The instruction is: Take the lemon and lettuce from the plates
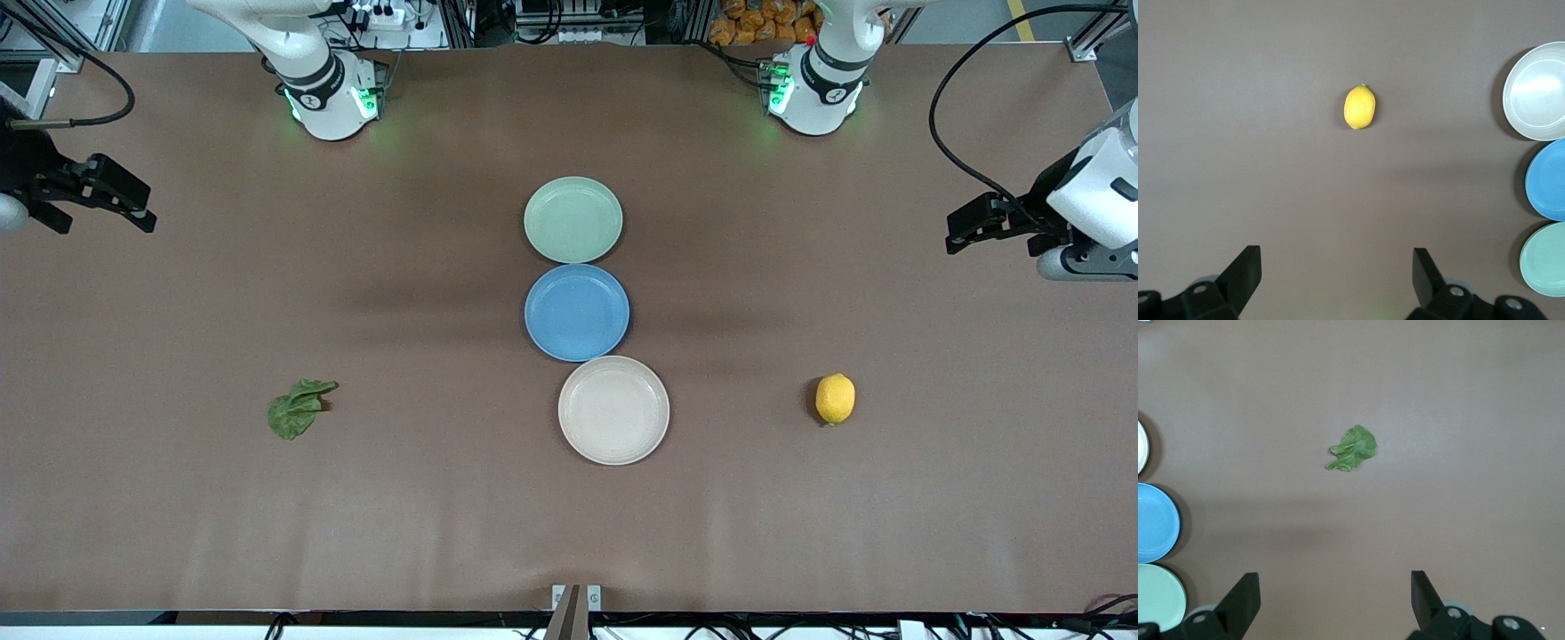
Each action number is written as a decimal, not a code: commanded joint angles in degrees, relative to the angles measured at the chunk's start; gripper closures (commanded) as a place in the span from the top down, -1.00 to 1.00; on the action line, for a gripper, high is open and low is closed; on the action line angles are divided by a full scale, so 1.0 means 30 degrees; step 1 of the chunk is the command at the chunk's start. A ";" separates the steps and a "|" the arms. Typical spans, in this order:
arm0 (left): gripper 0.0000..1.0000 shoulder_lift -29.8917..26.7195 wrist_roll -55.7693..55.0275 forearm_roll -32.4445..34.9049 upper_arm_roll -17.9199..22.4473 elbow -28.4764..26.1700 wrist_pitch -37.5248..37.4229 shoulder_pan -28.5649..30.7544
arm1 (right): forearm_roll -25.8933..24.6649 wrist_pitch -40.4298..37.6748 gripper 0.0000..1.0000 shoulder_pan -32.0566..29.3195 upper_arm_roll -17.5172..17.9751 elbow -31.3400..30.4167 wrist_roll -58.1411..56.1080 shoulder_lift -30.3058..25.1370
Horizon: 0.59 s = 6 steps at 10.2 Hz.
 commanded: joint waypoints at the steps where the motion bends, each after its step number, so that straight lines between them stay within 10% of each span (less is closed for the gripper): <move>1: 1.00 0.0140 0.0522 -0.0316 -0.0108 0.0171 -0.0025 0.0267 | 0.0125 -0.0276 1.00 0.0003 -0.0048 0.0171 -0.0112 -0.0076; 6: 1.00 0.0169 0.0405 -0.0287 -0.0108 0.0172 0.0004 0.0268 | 0.0154 -0.0276 1.00 0.0003 -0.0048 0.0171 -0.0112 -0.0076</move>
